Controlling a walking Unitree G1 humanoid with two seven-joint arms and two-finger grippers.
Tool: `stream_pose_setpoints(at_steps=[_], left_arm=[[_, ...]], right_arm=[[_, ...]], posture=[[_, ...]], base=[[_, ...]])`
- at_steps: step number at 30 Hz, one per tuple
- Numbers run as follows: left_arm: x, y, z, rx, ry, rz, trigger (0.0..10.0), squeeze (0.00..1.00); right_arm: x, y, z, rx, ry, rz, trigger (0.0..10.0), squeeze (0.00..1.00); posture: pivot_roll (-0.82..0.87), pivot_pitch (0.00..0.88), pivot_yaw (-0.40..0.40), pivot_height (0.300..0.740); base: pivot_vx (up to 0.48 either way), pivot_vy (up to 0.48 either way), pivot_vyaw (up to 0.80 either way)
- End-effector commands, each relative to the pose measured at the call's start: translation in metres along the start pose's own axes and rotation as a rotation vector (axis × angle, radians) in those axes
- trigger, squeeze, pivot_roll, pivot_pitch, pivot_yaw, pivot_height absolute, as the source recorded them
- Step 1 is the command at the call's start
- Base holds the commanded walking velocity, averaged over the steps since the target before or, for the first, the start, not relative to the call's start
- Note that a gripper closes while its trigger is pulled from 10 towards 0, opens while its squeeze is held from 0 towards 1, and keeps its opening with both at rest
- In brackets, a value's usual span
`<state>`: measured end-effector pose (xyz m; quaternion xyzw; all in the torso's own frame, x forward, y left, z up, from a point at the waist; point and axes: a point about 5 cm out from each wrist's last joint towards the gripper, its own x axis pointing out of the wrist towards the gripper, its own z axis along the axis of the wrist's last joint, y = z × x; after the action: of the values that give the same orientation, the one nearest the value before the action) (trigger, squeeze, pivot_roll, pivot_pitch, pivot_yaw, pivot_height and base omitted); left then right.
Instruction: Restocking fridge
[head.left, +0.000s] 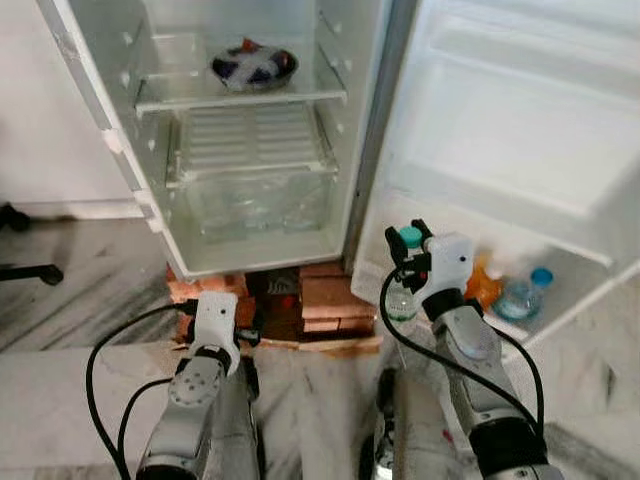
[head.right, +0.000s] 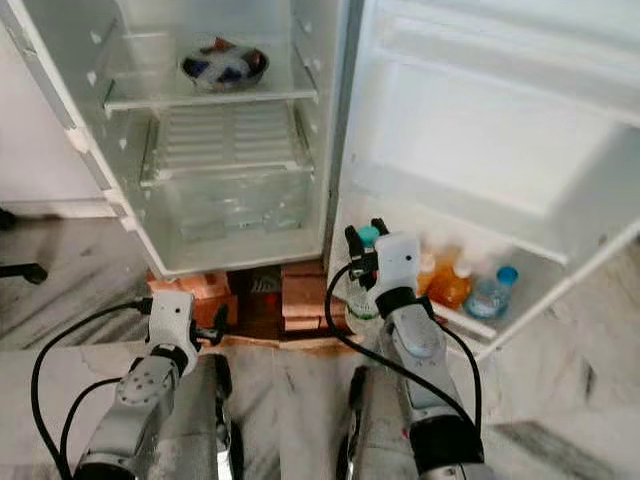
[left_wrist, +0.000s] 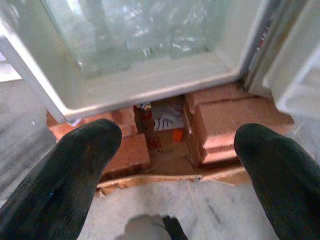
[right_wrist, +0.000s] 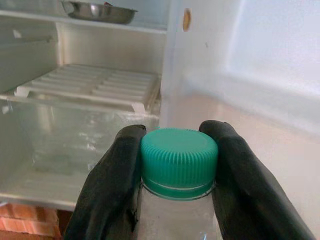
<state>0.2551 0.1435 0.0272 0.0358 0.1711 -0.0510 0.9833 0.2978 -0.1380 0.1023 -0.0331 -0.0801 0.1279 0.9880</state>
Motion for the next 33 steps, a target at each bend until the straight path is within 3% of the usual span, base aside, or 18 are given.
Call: stream_pose_setpoints(at_steps=[1,6,18,25,27,30,33], left_arm=[[0.0,-0.001,0.002,0.012,0.002,0.005,10.0,0.0],[0.0,-0.001,0.007,0.02,-0.004,0.015,10.0,0.0],[-0.011,-0.003,0.015,0.042,-0.016,0.014,10.0,0.0],[-0.027,-0.001,0.028,0.052,-0.072,0.031,10.0,0.0],[-0.033,0.001,0.028,0.052,-0.069,0.04,10.0,0.0],[-0.035,0.001,0.029,0.052,-0.066,0.043,10.0,0.0],[-0.046,0.0,0.03,0.051,-0.059,0.053,10.0,0.0]], right_arm=[[0.002,-0.001,0.003,-0.02,-0.021,0.001,10.0,0.0],[0.013,0.004,0.008,-0.097,-0.054,0.023,10.0,0.0],[0.051,0.027,0.029,-0.105,-0.179,0.068,10.0,0.0],[0.076,0.04,0.059,-0.334,-0.331,0.124,10.0,0.0],[0.084,0.046,0.071,-0.459,-0.397,0.137,10.0,0.0],[0.087,0.048,0.073,-0.479,-0.413,0.138,10.0,0.0],[0.094,0.049,0.079,-0.649,-0.463,0.126,10.0,0.0]], posture=[[0.1,0.14,-0.023,0.528],[0.11,0.147,-0.018,0.528],[0.15,0.202,-0.014,0.528],[0.2,0.284,-0.029,0.528],[0.22,0.313,-0.035,0.528],[0.22,0.318,-0.037,0.528],[0.26,0.364,-0.049,0.528]], base=[[0.0,0.0,0.0],[0.0,0.0,0.0],[0.0,0.0,0.0],[0.0,0.0,0.0],[0.0,0.0,0.0],[0.0,0.0,0.0],[0.0,0.0,0.0]])
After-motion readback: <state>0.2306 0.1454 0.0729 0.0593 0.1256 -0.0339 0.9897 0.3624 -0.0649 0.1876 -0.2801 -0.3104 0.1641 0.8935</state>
